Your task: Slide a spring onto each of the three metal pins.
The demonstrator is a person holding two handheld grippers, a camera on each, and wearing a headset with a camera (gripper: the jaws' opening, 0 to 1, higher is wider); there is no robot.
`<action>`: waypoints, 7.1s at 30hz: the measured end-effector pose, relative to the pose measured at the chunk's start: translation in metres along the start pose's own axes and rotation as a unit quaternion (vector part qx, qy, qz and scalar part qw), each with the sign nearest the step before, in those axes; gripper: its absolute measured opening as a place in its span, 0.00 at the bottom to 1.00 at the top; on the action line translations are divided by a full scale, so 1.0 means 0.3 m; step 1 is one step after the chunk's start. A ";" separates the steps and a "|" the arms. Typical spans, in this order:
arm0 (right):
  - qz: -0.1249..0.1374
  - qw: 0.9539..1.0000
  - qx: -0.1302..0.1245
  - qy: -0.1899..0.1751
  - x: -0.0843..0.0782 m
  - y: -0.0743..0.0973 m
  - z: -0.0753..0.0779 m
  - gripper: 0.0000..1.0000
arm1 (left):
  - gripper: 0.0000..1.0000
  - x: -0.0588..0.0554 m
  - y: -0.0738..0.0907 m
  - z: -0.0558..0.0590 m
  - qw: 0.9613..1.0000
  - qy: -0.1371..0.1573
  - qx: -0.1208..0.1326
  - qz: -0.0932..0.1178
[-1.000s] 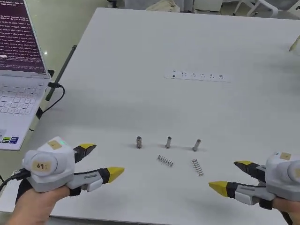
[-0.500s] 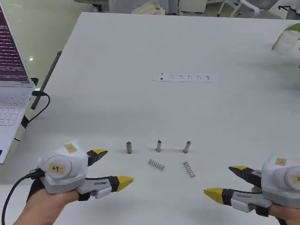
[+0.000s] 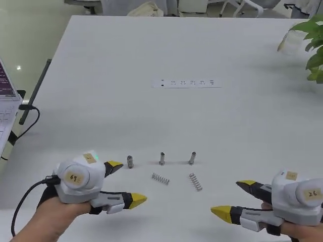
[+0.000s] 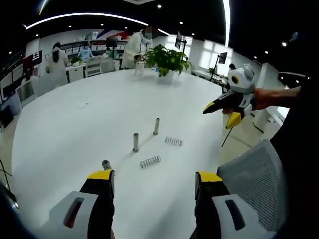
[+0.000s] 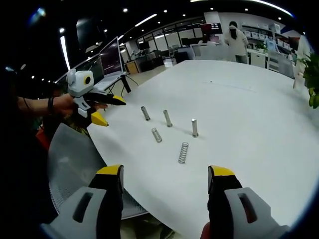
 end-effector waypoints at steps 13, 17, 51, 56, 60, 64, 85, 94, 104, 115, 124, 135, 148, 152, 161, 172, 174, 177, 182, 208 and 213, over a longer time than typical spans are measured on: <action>-0.001 1.000 0.008 -0.001 -0.009 -0.006 -0.027 0.68 | 0.60 0.033 -0.104 -0.003 0.998 -0.036 -0.031 -0.031; 0.001 1.000 0.007 -0.002 -0.005 -0.006 -0.025 0.68 | 0.58 0.035 -0.134 -0.011 0.998 -0.043 -0.038 -0.040; 0.002 0.999 0.021 0.024 0.034 -0.033 -0.019 0.66 | 0.39 -0.028 -0.383 -0.041 0.994 -0.021 -0.056 -0.094; 0.002 1.000 0.017 0.019 0.027 -0.024 -0.012 0.66 | 0.36 -0.054 -0.381 -0.041 0.992 -0.032 -0.053 -0.113; 0.002 1.000 0.015 0.017 0.025 -0.024 -0.006 0.66 | 0.29 -0.067 -0.366 -0.041 0.990 -0.043 -0.049 -0.121; 0.003 1.000 0.016 0.015 0.025 -0.026 -0.005 0.65 | 0.25 -0.086 -0.366 -0.041 0.989 -0.046 -0.047 -0.130; 0.000 0.999 0.025 0.022 0.030 -0.033 -0.015 0.63 | 0.02 -0.111 -0.316 -0.032 0.991 -0.047 -0.009 -0.126; 0.005 0.999 0.033 0.021 0.028 -0.039 -0.022 0.61 | 0.02 -0.094 -0.258 -0.018 0.995 -0.021 0.001 -0.094; 0.014 0.999 0.046 0.018 0.035 -0.054 -0.033 0.59 | 0.02 -0.100 -0.183 -0.006 0.997 -0.018 0.011 -0.074; 0.017 0.997 0.074 0.027 0.054 -0.091 -0.059 0.55 | 0.02 -0.110 -0.109 0.033 0.998 -0.015 0.017 -0.052; 0.028 0.994 0.102 0.040 0.097 -0.131 -0.081 0.50 | 0.02 -0.088 -0.073 0.071 0.999 -0.023 0.013 -0.034; 0.039 0.988 0.137 0.058 0.144 -0.164 -0.114 0.44 | 0.02 -0.024 -0.062 0.161 0.998 -0.065 -0.019 -0.012; 0.053 0.981 0.174 0.065 0.174 -0.179 -0.142 0.35 | 0.02 0.005 -0.066 0.243 0.994 -0.096 -0.059 -0.007; 0.057 0.978 0.187 0.066 0.182 -0.186 -0.152 0.31 | 0.02 0.011 -0.063 0.260 0.992 -0.108 -0.068 -0.008; 0.059 0.971 0.221 0.074 0.190 -0.198 -0.176 0.23 | 0.02 0.026 -0.046 0.281 0.988 -0.129 -0.081 -0.008; 0.070 0.967 0.238 0.066 0.199 -0.200 -0.187 0.15 | 0.02 0.032 -0.042 0.297 0.984 -0.153 -0.091 -0.015; 0.072 0.966 0.240 0.064 0.201 -0.195 -0.190 0.13 | 0.02 0.028 -0.044 0.299 0.983 -0.159 -0.091 -0.020; 0.073 0.965 0.244 0.060 0.201 -0.191 -0.192 0.12 | 0.02 0.027 -0.045 0.303 0.982 -0.163 -0.093 -0.021; 0.072 0.963 0.253 0.059 0.201 -0.190 -0.199 0.09 | 0.02 0.026 -0.049 0.307 0.980 -0.170 -0.095 -0.024; -0.021 0.951 0.233 0.200 0.262 -0.149 -0.177 0.09 | 0.02 0.050 -0.112 0.333 0.977 -0.183 -0.107 -0.016; -0.041 0.937 0.242 0.249 0.294 -0.133 -0.172 0.09 | 0.02 0.070 -0.112 0.339 0.978 -0.173 -0.115 0.001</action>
Point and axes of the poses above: the centre of the closed fingertips' face, and the gripper's own axes: y roughly backward along the fingers, z roughly to its right, x roughly out of its top, the point moved 8 cm from there along y, roughly backward along the fingers, and after that the axes turned 14 degrees about y, right-handed, at the moved point
